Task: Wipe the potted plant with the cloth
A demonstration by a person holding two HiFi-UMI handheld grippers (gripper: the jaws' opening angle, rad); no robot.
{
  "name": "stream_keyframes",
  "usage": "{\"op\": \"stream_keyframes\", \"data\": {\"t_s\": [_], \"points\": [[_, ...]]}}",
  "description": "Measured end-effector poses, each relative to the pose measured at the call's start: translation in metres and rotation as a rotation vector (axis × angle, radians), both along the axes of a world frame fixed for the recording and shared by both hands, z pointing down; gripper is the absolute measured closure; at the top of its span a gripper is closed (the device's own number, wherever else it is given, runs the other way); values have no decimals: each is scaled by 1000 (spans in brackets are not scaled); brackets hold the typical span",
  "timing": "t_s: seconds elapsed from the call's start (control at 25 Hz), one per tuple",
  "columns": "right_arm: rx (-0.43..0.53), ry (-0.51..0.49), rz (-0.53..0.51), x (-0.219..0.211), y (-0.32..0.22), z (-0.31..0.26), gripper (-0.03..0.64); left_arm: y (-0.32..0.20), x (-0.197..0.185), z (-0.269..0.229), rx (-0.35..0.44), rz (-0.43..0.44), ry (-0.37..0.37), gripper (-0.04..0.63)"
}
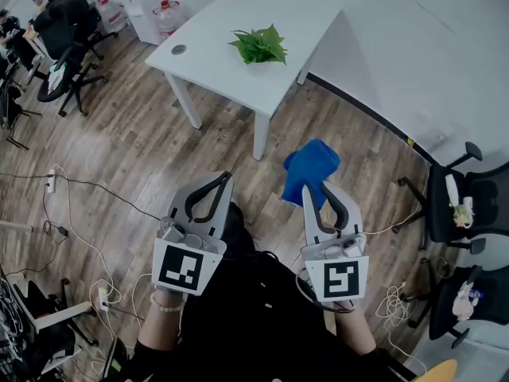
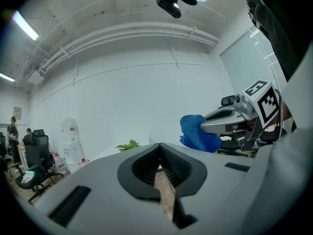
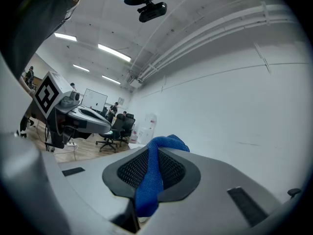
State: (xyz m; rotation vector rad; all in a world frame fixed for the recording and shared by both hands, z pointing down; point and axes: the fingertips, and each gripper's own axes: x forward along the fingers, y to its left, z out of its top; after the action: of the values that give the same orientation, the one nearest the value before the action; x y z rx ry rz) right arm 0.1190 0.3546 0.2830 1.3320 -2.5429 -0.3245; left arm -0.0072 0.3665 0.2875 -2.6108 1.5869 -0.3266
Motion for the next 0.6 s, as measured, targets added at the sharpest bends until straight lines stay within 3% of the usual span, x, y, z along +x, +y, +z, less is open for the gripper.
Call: {"op": "stream_keyframes", "data": {"t_s": [0.6], "points": [[14, 16, 52, 5, -61, -1, 535, -72, 3, 0, 13, 48, 15, 581]]}}
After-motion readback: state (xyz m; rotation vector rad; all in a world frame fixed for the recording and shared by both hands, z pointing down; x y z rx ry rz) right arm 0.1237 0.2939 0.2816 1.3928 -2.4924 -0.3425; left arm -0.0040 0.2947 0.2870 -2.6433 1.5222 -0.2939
